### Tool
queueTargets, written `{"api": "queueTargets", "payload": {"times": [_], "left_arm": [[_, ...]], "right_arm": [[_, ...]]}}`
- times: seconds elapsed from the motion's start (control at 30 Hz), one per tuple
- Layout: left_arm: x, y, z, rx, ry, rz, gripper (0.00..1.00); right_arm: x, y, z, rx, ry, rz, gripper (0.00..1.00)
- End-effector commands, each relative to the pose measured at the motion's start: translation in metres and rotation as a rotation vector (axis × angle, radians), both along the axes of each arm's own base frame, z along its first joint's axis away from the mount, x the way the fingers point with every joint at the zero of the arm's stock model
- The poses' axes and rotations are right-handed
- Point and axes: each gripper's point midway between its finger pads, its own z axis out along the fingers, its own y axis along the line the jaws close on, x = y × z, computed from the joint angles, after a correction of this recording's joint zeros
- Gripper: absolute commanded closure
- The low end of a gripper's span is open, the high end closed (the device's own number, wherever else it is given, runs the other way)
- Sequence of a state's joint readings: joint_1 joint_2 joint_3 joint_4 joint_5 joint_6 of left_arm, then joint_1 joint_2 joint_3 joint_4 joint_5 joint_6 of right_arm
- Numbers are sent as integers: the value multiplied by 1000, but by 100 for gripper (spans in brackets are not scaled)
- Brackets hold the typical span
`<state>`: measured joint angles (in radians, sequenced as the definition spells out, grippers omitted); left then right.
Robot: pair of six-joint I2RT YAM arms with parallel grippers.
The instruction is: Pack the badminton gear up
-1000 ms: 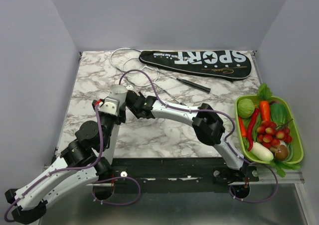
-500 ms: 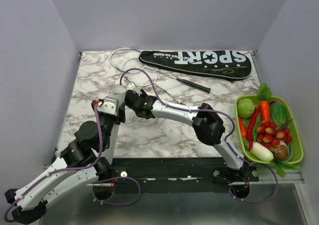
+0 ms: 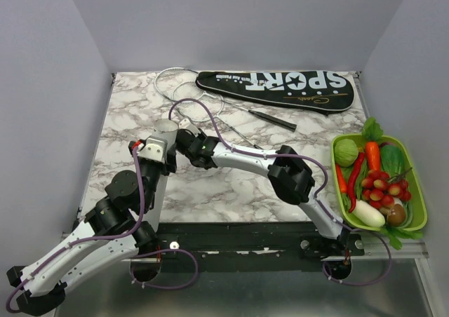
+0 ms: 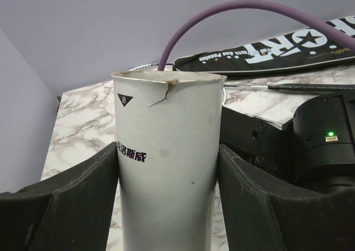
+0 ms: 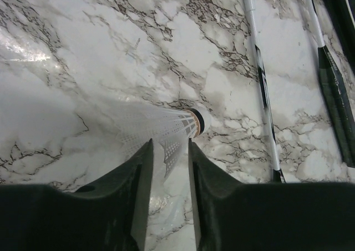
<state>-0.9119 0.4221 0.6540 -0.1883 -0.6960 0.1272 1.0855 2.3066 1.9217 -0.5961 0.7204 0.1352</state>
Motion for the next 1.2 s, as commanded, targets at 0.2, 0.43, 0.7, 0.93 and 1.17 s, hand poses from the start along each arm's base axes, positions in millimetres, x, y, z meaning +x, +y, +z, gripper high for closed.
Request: {"api": "queueTargets", "payload": {"times": [0.2,0.43,0.7,0.93,1.17], "left_arm": [[-1,7,-24,20,69,41,100],[0,5,-21,16,62,36,100],[3,-26,-20,14,28,-92,100],[-4,-85,-19,35,4,-369,100],[-21,-143,-17,29,15,-656,100]], "right_arm": [[4,-20,-19,-106,-64,-50,95],[4,-42,31,-52,-158,-104,99],[-11,-101,111,60,-213,-170,99],[-40,-161,151,170,-120,-198,99],[-79,-202,194,381,21,-117,99]]}}
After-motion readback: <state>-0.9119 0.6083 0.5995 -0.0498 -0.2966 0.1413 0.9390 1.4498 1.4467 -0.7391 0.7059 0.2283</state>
